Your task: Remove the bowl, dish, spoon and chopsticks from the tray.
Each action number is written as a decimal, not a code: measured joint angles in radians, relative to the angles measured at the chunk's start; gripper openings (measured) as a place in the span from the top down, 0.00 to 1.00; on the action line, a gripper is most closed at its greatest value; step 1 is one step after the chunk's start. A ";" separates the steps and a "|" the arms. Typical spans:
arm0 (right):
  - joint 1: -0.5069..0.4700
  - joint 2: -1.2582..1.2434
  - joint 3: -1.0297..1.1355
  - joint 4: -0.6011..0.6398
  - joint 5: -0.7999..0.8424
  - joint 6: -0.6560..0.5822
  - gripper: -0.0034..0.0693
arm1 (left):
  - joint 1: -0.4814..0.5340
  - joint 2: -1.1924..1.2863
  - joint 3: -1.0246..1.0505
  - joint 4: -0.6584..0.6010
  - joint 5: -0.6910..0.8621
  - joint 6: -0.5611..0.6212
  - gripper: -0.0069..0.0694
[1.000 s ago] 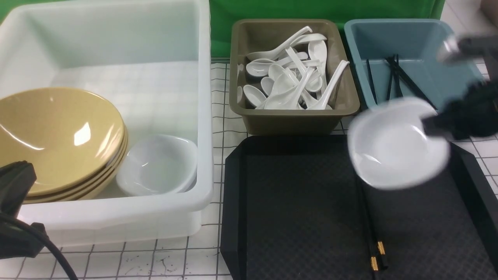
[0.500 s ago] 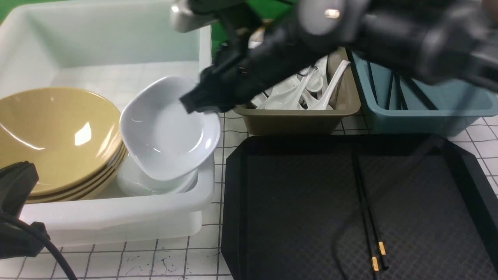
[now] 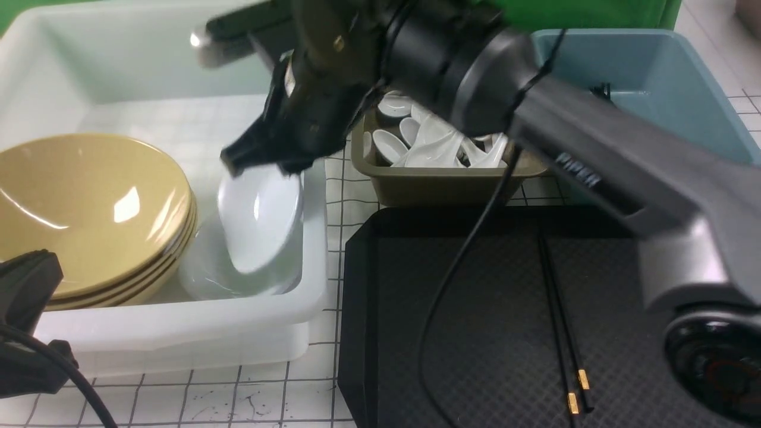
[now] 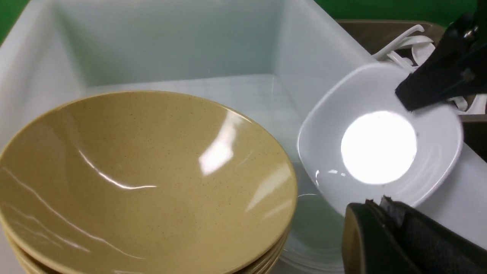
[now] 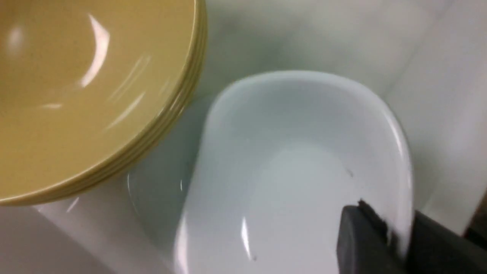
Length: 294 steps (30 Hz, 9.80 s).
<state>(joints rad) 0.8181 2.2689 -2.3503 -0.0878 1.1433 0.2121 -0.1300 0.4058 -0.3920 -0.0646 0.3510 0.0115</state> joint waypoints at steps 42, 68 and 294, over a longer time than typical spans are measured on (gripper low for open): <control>-0.351 -0.606 1.443 -0.007 -0.421 -0.031 0.40 | 0.000 -0.100 0.060 -0.013 -0.060 0.000 0.93; -0.349 -1.049 1.516 -0.278 -0.377 -0.009 0.84 | 0.000 -0.100 0.060 -0.013 -0.064 0.000 0.93; -0.944 -2.281 2.376 0.240 -0.816 -0.445 0.82 | 0.109 -0.419 0.415 0.104 -0.008 -0.200 0.93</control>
<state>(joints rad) -0.1255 -0.0123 0.0261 0.1523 0.3278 -0.2329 -0.0205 -0.0129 0.0225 0.0396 0.3428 -0.1889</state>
